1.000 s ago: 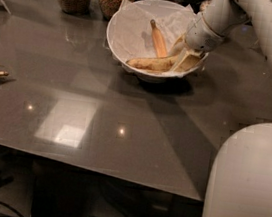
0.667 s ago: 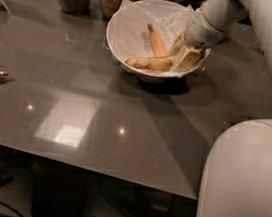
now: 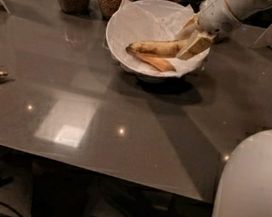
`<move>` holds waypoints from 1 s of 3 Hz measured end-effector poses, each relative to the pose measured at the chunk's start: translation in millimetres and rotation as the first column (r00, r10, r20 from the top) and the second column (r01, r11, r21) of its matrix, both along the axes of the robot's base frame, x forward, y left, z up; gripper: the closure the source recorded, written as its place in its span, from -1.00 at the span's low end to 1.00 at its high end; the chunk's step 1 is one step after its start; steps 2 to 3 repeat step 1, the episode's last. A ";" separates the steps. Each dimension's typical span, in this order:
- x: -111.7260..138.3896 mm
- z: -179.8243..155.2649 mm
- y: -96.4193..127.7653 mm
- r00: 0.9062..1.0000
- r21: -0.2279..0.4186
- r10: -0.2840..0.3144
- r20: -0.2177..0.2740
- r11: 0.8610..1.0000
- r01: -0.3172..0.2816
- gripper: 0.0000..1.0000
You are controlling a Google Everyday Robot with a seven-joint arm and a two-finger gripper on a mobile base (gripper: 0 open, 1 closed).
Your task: Pick banana from white bowl
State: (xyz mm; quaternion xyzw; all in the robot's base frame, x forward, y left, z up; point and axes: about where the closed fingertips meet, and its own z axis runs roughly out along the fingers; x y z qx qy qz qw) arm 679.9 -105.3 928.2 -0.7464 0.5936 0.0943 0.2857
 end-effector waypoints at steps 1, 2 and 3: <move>-18.8 27.6 -12.9 0.998 0.139 -0.052 0.034 0.989 0.046 1.00; -18.8 27.6 -12.9 0.998 0.139 -0.052 0.034 0.989 0.046 1.00; -18.8 27.6 -12.9 0.998 0.139 -0.052 0.034 0.989 0.046 1.00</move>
Offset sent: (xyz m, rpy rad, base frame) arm 0.0000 0.0000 0.0000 0.0000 0.0000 0.0000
